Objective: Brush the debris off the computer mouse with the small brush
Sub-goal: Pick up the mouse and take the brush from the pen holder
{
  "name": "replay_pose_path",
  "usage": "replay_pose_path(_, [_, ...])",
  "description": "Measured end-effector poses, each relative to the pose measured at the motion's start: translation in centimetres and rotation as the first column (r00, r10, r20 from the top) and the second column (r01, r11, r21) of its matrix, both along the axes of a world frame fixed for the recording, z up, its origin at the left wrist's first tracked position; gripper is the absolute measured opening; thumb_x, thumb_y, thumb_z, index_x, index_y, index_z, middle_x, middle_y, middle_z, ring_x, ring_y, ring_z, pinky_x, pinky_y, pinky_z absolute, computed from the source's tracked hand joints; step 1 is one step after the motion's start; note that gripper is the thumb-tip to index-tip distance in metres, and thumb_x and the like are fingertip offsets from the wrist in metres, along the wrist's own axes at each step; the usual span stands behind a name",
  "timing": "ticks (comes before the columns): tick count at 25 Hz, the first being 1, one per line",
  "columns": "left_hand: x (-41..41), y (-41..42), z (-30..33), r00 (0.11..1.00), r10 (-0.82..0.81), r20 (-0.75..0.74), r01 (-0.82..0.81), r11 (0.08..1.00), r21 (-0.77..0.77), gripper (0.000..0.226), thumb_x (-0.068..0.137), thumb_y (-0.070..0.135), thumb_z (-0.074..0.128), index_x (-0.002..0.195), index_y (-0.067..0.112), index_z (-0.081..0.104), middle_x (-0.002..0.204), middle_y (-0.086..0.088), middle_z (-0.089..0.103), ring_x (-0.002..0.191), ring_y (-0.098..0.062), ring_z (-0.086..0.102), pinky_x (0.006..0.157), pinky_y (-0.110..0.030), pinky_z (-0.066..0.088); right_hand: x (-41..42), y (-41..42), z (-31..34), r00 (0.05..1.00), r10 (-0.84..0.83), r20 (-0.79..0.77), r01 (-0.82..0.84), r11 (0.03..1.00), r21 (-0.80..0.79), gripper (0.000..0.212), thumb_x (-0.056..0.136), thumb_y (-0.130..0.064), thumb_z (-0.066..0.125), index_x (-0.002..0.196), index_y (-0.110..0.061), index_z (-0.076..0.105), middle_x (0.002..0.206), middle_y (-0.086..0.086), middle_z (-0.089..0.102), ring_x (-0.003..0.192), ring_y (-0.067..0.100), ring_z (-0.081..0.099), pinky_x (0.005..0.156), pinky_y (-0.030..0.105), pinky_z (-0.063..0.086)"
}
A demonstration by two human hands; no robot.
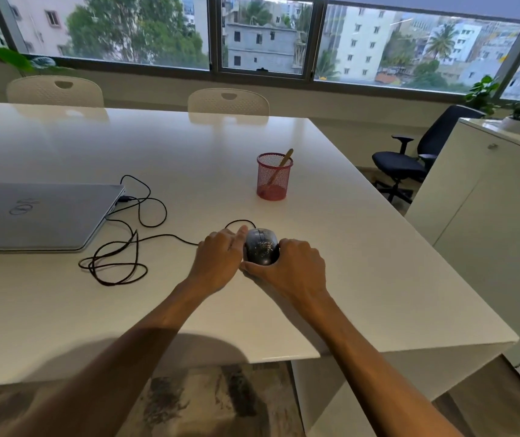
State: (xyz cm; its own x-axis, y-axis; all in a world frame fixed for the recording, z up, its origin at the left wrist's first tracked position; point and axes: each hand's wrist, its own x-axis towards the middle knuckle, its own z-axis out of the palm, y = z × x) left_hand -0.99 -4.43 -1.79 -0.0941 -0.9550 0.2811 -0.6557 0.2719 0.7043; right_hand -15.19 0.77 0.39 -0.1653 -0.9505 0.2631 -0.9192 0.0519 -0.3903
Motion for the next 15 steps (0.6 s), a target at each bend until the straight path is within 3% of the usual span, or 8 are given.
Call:
replay_pose_path(2, [-0.3, 0.1, 0.1, 1.0, 0.005, -0.029, -0.004, 1.0, 0.018, 0.059, 0.105, 0.041, 0.032, 0.099, 0.001, 0.074, 0.102, -0.011, 0.071, 0.094, -0.024, 0.065, 0.085, -0.038, 0.051, 0.4, -0.2, 0.0, 0.999, -0.042, -0.012, 0.042, 0.999, -0.016, 0.057, 0.072, -0.069, 0.069, 0.093, -0.017, 0.069, 0.09, 0.001, 0.073, 0.068, 0.015, 0.053, 0.063, 0.026, 0.039])
replay_pose_path(6, [-1.0, 0.5, 0.3, 0.998, 0.016, -0.056, -0.015, 0.999, 0.031, 0.055, 0.105, 0.04, 0.031, 0.102, 0.002, 0.071, 0.096, -0.008, 0.068, 0.089, -0.019, 0.064, 0.065, -0.012, 0.04, 0.8, 0.0, -0.2, 0.995, -0.095, 0.018, 0.097, 0.993, -0.074, 0.049, 0.073, -0.07, 0.066, 0.078, -0.021, 0.06, 0.076, -0.002, 0.063, 0.064, 0.015, 0.053, 0.06, 0.025, 0.037])
replay_pose_path(8, [-1.4, 1.0, 0.5, 0.993, 0.012, -0.12, -0.007, 0.999, 0.038, 0.054, 0.105, 0.039, 0.029, 0.106, 0.003, 0.069, 0.098, -0.004, 0.067, 0.087, -0.013, 0.062, 0.065, -0.008, 0.04, 0.6, 0.0, 0.0, 0.992, -0.118, 0.053, 0.123, 0.985, -0.12, 0.051, 0.071, -0.072, 0.065, 0.079, -0.022, 0.062, 0.075, -0.004, 0.061, 0.063, 0.016, 0.055, 0.06, 0.025, 0.037])
replay_pose_path(10, [-1.7, 1.2, 0.6, 0.97, 0.017, -0.243, -0.004, 0.998, 0.057, 0.054, 0.105, 0.042, 0.029, 0.108, 0.006, 0.069, 0.1, -0.005, 0.07, 0.088, -0.013, 0.064, 0.076, -0.017, 0.05, 0.2, 0.0, 0.3, 0.989, -0.122, 0.08, 0.134, 0.977, -0.166, 0.055, 0.07, -0.073, 0.064, 0.086, -0.021, 0.068, 0.081, -0.004, 0.064, 0.064, 0.016, 0.055, 0.059, 0.025, 0.039])
replay_pose_path(12, [-2.0, 0.8, 0.4, 0.894, 0.033, -0.446, 0.045, 0.986, 0.162, 0.053, 0.104, 0.046, 0.03, 0.113, 0.013, 0.07, 0.103, -0.007, 0.074, 0.097, -0.02, 0.069, 0.092, -0.038, 0.054, -0.4, -0.1, 0.7, 0.99, -0.109, 0.091, 0.126, 0.971, -0.202, 0.057, 0.071, -0.074, 0.064, 0.093, -0.021, 0.07, 0.085, -0.004, 0.067, 0.066, 0.015, 0.057, 0.06, 0.026, 0.045])
replay_pose_path(15, [-2.6, 0.3, 0.9, 0.748, 0.058, -0.661, 0.263, 0.888, 0.376, 0.059, 0.103, 0.053, 0.025, 0.124, 0.016, 0.066, 0.112, -0.007, 0.074, 0.108, -0.022, 0.069, 0.1, -0.041, 0.051, -0.4, 0.3, 1.2, 0.991, -0.101, 0.09, 0.122, 0.954, -0.275, 0.057, 0.07, -0.075, 0.062, 0.095, -0.024, 0.071, 0.083, -0.007, 0.068, 0.062, 0.011, 0.052, 0.057, 0.022, 0.04])
